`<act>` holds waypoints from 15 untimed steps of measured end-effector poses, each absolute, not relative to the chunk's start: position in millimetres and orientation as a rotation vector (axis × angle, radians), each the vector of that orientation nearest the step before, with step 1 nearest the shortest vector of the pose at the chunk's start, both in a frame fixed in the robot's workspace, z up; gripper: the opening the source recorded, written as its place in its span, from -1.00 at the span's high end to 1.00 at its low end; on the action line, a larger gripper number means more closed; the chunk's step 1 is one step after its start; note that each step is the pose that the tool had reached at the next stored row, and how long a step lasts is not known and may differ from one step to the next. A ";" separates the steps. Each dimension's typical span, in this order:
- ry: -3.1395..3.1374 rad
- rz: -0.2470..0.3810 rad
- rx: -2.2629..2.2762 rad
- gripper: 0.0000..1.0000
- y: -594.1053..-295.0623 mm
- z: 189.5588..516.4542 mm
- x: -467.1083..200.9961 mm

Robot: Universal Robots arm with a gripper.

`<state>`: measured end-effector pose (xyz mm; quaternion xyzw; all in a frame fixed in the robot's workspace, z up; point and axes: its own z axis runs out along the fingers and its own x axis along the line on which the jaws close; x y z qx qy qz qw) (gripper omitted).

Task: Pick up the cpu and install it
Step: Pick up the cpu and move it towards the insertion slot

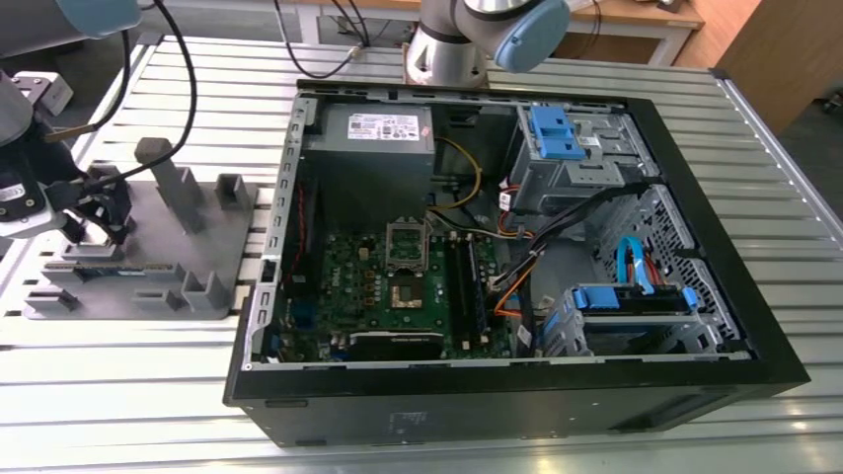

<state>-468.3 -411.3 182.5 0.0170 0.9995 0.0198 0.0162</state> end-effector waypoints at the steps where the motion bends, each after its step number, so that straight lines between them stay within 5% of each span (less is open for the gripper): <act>1: 3.108 0.062 0.053 -0.13 -411.3 182.5 -468.3; 15: 3.108 0.074 0.053 -0.13 -411.3 181.9 -471.9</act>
